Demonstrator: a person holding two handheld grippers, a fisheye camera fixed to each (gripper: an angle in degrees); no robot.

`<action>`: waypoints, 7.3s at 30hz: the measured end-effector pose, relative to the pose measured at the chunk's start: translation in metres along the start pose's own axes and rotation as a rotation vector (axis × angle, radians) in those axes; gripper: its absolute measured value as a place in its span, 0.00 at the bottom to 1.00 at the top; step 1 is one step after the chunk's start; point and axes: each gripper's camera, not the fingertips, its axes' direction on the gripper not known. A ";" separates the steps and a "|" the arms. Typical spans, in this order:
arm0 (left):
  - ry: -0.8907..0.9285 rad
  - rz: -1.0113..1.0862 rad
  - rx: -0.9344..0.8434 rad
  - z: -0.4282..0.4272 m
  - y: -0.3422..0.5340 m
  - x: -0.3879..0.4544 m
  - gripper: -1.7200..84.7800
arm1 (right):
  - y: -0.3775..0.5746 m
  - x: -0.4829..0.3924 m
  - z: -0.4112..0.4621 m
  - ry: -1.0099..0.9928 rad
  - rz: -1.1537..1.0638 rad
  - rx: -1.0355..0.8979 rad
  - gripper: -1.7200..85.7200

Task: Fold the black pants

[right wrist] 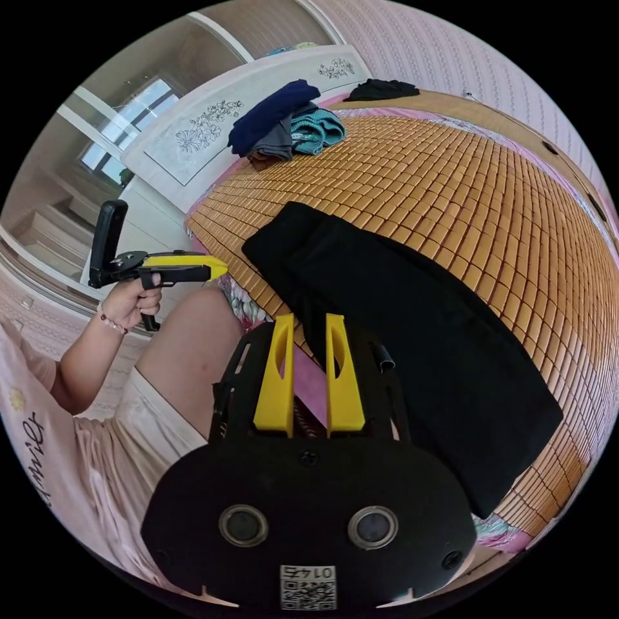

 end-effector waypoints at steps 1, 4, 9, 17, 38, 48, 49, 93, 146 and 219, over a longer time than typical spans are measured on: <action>0.018 -0.001 0.011 0.004 -0.007 -0.001 0.03 | -0.003 -0.005 -0.005 0.032 -0.016 0.005 0.11; 0.060 0.009 0.020 0.024 -0.033 0.005 0.06 | -0.020 -0.017 -0.013 0.117 -0.054 0.000 0.11; 0.098 -0.007 -0.047 0.072 -0.070 0.014 0.11 | -0.052 -0.027 -0.009 0.187 -0.082 -0.050 0.12; 0.049 0.073 -0.096 0.104 -0.075 0.039 0.08 | -0.089 -0.033 -0.005 0.268 -0.064 -0.129 0.11; -0.164 0.151 0.262 -0.049 -0.019 0.042 0.04 | -0.201 -0.081 -0.117 0.023 -0.122 0.112 0.03; -0.158 0.129 0.064 0.012 0.041 0.017 0.06 | -0.192 -0.050 -0.096 0.254 -0.052 -0.099 0.01; -0.113 0.205 0.062 0.024 0.044 0.045 0.04 | -0.192 -0.037 -0.100 0.275 -0.024 -0.117 0.01; 0.128 0.849 0.078 0.170 0.277 0.288 0.14 | -0.030 0.218 -0.013 -0.053 0.625 -0.069 0.12; 0.097 0.289 0.171 0.213 0.142 0.030 0.08 | 0.120 0.212 0.154 0.058 0.263 -0.074 0.02; -0.071 0.475 0.160 0.232 0.058 0.241 0.10 | 0.230 0.190 -0.370 0.299 0.165 0.066 0.15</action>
